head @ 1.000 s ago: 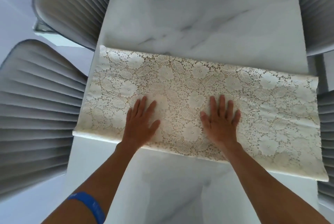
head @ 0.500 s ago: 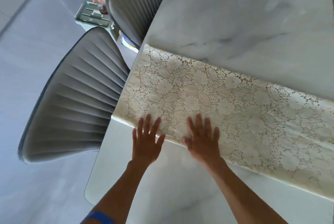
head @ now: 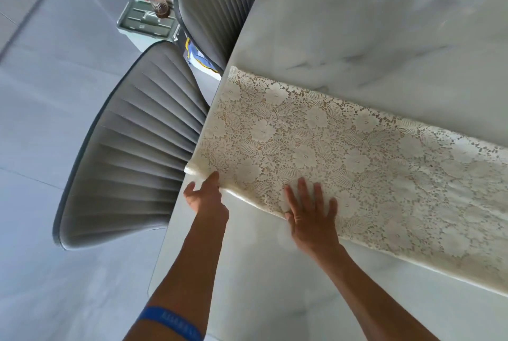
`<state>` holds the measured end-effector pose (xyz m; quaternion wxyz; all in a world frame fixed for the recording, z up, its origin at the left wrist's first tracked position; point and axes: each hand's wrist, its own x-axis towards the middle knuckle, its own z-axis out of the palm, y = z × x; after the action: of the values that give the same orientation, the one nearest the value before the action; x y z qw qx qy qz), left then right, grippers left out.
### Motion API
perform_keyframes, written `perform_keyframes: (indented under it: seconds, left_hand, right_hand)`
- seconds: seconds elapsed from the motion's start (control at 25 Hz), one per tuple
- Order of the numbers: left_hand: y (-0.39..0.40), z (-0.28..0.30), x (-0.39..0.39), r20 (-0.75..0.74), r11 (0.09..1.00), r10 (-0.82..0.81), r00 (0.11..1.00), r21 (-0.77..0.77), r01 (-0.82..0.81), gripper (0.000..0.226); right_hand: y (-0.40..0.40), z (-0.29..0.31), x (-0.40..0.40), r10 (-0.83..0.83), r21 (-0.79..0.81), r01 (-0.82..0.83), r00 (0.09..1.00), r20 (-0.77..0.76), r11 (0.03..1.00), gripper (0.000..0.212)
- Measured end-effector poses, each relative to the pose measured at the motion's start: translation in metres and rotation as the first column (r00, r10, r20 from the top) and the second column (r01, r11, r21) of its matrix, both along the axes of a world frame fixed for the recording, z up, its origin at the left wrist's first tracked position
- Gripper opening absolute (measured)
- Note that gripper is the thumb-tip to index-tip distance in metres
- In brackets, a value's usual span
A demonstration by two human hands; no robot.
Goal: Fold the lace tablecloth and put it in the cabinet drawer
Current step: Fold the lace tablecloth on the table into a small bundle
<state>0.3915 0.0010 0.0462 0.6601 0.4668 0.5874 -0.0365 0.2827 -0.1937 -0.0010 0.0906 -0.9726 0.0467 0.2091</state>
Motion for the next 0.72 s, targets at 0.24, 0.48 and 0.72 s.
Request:
perform_keyframes:
  seconds: [0.24,0.48,0.72]
  left_hand:
    - [-0.006,0.015,0.008,0.200,0.979,-0.175,0.964,0.137,0.150,0.020]
    - [-0.041,0.066,-0.010,0.531,0.785,-0.613,0.585,0.331,0.523,0.023]
    - [-0.081,0.137,-0.026,0.509,0.477,-0.844,0.168,0.570,0.669,0.006]
  right_hand:
    - [0.001,0.007,0.002,0.008,-0.008,-0.009,1.000,-0.030,1.000,0.064]
    - [-0.020,0.053,0.029,-0.098,0.413,0.142,0.987,-0.126,0.900,0.061]
    - [-0.083,0.197,0.098,0.007,0.371,-0.252,0.836,0.549,0.894,0.097]
